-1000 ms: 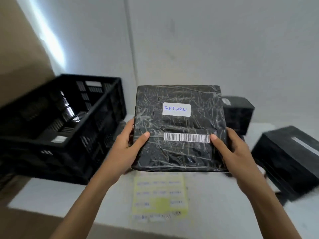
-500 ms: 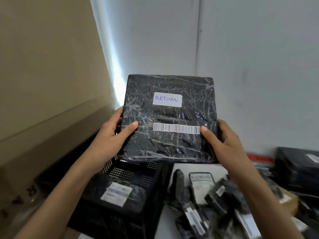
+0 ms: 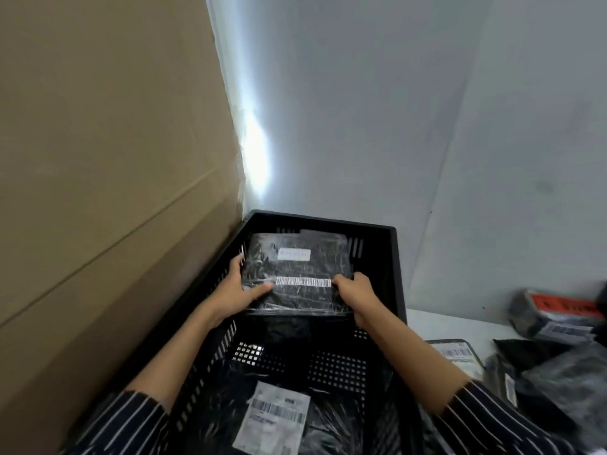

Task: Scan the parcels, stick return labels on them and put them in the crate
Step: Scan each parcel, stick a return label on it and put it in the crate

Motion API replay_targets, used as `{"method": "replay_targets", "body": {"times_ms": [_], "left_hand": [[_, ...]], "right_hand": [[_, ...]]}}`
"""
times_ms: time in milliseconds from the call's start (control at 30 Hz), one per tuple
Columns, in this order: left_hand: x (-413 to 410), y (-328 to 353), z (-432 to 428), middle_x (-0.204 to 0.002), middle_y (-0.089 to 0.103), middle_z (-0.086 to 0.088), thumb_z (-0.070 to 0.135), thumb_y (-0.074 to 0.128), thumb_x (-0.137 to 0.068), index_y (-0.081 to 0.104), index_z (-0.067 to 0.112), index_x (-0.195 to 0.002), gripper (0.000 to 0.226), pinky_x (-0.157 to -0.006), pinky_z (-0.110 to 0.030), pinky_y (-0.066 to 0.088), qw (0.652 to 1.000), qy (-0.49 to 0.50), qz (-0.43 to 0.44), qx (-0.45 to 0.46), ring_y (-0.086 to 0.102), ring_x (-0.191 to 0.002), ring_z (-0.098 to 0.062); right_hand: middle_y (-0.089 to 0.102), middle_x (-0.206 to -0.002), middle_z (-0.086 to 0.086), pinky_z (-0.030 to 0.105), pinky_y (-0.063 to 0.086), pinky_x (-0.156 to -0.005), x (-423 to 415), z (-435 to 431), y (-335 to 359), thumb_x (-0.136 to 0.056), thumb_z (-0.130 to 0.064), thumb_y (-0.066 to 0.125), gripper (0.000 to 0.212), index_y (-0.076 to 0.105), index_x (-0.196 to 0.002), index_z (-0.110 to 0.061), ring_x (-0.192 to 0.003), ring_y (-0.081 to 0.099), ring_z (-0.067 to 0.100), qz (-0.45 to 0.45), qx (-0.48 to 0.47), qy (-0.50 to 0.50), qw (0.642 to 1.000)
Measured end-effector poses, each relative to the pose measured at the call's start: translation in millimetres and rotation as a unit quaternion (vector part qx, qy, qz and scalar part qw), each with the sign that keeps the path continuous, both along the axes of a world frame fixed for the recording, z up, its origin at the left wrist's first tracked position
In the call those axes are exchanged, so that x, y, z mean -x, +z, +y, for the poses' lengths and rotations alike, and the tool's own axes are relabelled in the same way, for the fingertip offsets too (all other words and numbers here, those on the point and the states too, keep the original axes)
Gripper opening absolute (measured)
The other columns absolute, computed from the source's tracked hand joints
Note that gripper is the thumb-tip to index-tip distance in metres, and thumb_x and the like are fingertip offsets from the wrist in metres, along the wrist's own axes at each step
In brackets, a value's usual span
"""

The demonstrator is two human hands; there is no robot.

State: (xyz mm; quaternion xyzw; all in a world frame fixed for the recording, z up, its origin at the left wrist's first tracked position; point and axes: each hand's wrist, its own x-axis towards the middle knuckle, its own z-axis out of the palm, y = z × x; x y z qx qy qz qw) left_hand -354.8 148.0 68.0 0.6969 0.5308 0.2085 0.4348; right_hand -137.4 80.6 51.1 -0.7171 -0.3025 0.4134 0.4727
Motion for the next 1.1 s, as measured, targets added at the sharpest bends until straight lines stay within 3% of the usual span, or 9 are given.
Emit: {"method": "replay_targets", "body": {"times_ms": [133,233,400,533,600,767,900,967,1100], "left_hand": [[-1.0,-32.4,22.2,-0.154,0.022,-0.002,0.079,0.075,-0.027,0.007,0.030,-0.150,0.149,-0.114,-0.033,0.025,0.994,-0.065,0.086,-0.001,0.028,-0.139,-0.019],[-0.9,-50.2,41.0,-0.156,0.004,-0.014,0.082,0.072,-0.016,0.000,0.035,-0.150,0.159,-0.117,-0.038,0.020,0.982,-0.106,0.158,-0.002,0.015,-0.143,-0.028],[2.4,-68.7,68.7,-0.153,0.001,-0.013,0.065,0.080,-0.049,0.021,0.027,-0.150,0.123,-0.117,-0.039,0.021,0.957,-0.147,0.250,-0.030,0.017,-0.142,-0.031],[-2.4,-78.8,68.1,-0.156,0.010,-0.011,0.051,0.070,-0.076,0.032,0.017,-0.146,0.087,-0.115,-0.031,0.015,0.900,-0.216,0.360,-0.117,0.009,-0.144,-0.025],[-2.4,-82.6,68.5,-0.157,0.008,-0.006,0.050,0.067,-0.079,0.024,0.019,-0.149,0.087,-0.113,-0.035,0.022,0.891,-0.220,0.381,-0.109,0.010,-0.145,-0.022],[-5.7,-75.0,63.9,-0.158,0.009,-0.004,0.046,0.070,-0.079,0.023,0.019,-0.149,0.089,-0.114,-0.037,0.023,0.892,-0.215,0.386,-0.096,0.012,-0.145,-0.022],[-17.1,-54.5,51.9,-0.148,0.032,-0.004,0.045,0.065,-0.084,0.035,0.018,-0.144,0.072,-0.110,-0.033,0.032,0.922,-0.185,0.319,-0.118,0.033,-0.136,-0.021],[-27.0,-38.8,40.7,-0.138,0.044,-0.003,0.042,0.063,-0.086,0.043,0.017,-0.138,0.061,-0.104,-0.027,0.036,0.935,-0.171,0.276,-0.145,0.042,-0.128,-0.019],[-57.0,-5.3,4.6,-0.114,0.060,0.000,0.035,0.065,-0.086,0.061,0.017,-0.119,0.038,-0.087,-0.017,0.041,0.953,-0.152,0.169,-0.203,0.056,-0.108,-0.012]], "right_hand": [[0.053,-0.104,0.014,0.036,0.041,-0.078,5.0,29.5,-37.5,-0.093,-0.024,0.048,0.043,0.042,-0.126,0.003,-0.092,0.053,0.029,-0.039,0.050,-0.029,0.998],[0.047,-0.132,0.017,0.035,0.039,-0.094,10.1,43.3,-55.5,-0.097,-0.022,0.044,0.051,0.029,-0.139,0.003,-0.120,0.047,0.034,-0.049,0.074,-0.024,0.996],[0.050,-0.131,0.019,0.038,0.042,-0.098,22.5,58.3,-85.1,-0.098,-0.019,0.044,0.051,0.024,-0.141,0.000,-0.115,0.051,0.035,-0.049,0.093,-0.006,0.994],[0.059,-0.111,0.021,0.030,0.041,-0.062,27.1,57.4,-109.8,-0.100,-0.023,0.039,0.071,-0.011,-0.149,-0.014,-0.071,0.055,0.025,-0.129,0.115,0.104,0.979],[0.052,-0.129,0.019,0.035,0.045,-0.081,25.0,58.4,-110.8,-0.100,-0.031,0.037,0.073,-0.015,-0.149,-0.016,-0.092,0.059,0.030,-0.185,0.133,0.128,0.965],[0.028,-0.149,0.014,0.046,0.028,-0.109,19.3,61.4,-86.9,-0.097,-0.037,0.042,0.067,0.010,-0.149,-0.009,-0.134,0.033,0.031,-0.298,0.195,0.151,0.922],[0.051,-0.124,0.014,0.043,0.042,-0.097,6.1,60.0,-52.6,-0.092,-0.031,0.052,0.028,0.053,-0.111,-0.010,-0.114,0.051,0.032,-0.304,0.193,0.143,0.922],[0.057,-0.092,0.011,0.039,0.047,-0.083,-4.1,50.7,-29.8,-0.090,-0.026,0.055,0.019,0.052,-0.077,-0.012,-0.090,0.056,0.028,-0.291,0.160,0.146,0.932],[0.064,-0.098,0.011,0.030,0.048,-0.079,-29.5,8.7,16.6,-0.090,-0.021,0.058,0.021,0.063,-0.096,-0.002,-0.096,0.061,0.025,-0.293,0.059,0.149,0.943]]}}
